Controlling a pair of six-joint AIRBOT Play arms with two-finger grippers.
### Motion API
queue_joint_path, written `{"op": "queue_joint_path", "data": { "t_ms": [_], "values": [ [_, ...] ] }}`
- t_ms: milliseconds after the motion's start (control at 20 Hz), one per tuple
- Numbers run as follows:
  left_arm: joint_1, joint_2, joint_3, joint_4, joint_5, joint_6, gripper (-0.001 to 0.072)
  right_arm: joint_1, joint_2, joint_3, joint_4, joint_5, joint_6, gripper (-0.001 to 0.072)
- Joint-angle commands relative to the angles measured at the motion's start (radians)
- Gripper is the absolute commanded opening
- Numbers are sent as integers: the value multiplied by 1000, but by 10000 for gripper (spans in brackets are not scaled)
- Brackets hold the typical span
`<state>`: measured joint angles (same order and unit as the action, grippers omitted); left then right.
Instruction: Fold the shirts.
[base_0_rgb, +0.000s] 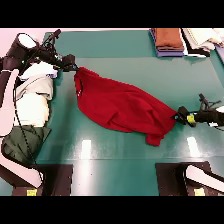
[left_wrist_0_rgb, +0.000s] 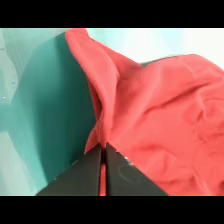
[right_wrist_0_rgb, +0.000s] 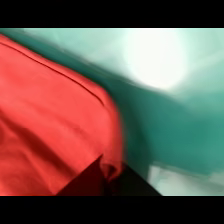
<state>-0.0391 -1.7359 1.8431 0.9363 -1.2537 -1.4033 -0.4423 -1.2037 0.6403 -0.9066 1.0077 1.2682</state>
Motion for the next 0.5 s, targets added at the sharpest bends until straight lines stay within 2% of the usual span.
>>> {"op": "queue_joint_path", "data": {
  "t_ms": [0,300,450],
  "values": [
    [0,50,14,5,2,-37,24,79,3,134,14,18,-67,17],
    [0,482,14,31,229,-23,26,96,298,636,16,71,-74,17],
    [0,732,14,32,321,45,25,95,417,882,14,82,-73,16]
  ]
}}
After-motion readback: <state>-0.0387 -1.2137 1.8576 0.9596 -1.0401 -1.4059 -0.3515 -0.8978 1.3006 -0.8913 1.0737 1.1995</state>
